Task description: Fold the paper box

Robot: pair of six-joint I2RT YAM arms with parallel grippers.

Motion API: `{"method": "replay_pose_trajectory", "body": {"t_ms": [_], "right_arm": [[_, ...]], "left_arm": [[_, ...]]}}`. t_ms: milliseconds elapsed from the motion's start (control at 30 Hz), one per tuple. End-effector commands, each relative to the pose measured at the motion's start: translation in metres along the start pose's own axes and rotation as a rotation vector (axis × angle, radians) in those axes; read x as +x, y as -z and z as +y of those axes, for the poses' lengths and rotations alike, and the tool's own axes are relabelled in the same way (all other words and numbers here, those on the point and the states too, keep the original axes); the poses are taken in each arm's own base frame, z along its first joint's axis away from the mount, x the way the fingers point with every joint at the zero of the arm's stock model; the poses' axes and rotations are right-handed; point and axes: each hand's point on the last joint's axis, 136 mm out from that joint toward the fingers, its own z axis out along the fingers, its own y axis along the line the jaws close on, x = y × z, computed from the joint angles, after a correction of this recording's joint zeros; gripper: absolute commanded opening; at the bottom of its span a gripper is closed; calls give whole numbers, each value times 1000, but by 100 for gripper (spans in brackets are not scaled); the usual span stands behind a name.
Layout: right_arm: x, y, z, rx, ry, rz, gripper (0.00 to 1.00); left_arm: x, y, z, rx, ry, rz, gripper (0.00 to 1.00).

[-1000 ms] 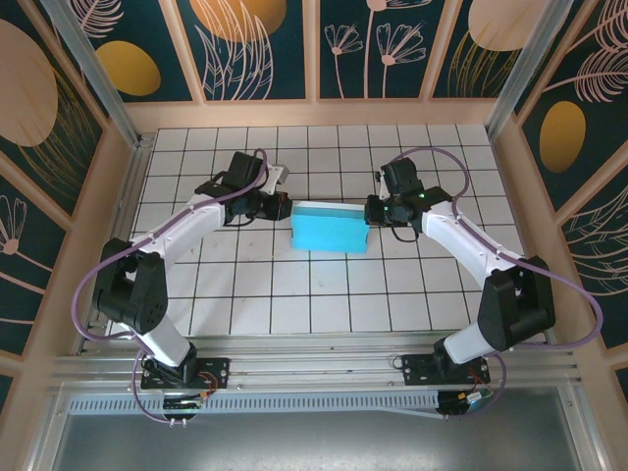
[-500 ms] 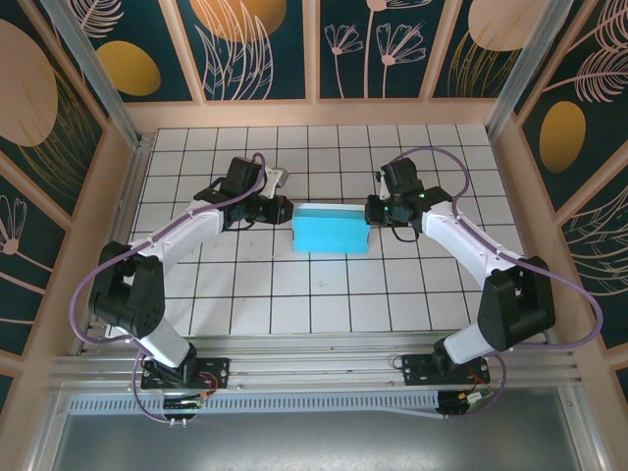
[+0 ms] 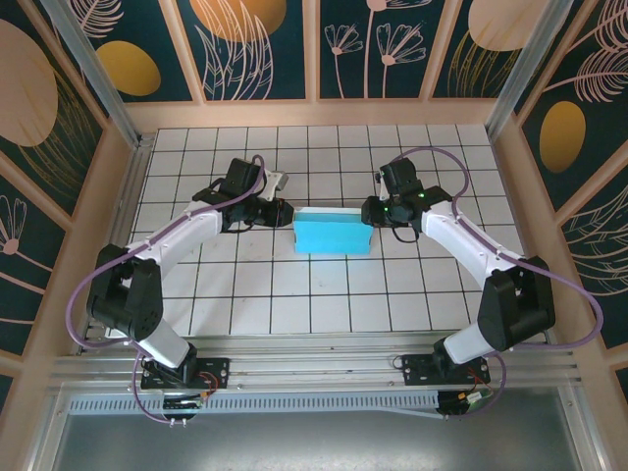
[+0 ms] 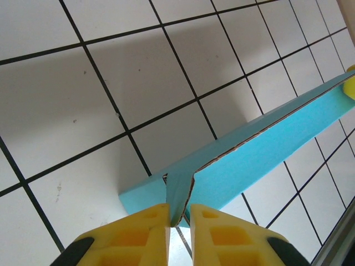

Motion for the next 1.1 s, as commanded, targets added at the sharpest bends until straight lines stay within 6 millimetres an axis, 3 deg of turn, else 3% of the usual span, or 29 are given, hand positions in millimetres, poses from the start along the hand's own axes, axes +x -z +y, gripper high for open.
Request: {"method": "replay_pose_trajectory", "body": {"t_ms": [0, 233, 600, 833, 967, 1067], "right_arm": [[-11, 19, 10, -22, 15, -47, 34], [-12, 24, 12, -28, 16, -54, 34], [-23, 41, 17, -37, 12, -90, 36], [-44, 55, 18, -51, -72, -174, 36], [-41, 50, 22, -91, -110, -158, 37], [-37, 54, 19, -87, -93, -164, 37]], "left_arm": [[-4, 11, -14, 28, -5, -18, 17], [-7, 15, -18, 42, -9, -29, 20], [-19, 36, -25, 16, -8, -89, 24], [-43, 43, -4, -94, 219, -221, 28], [-35, 31, -20, 12, 187, -155, 28], [-24, 37, -13, -39, 123, -138, 29]]}}
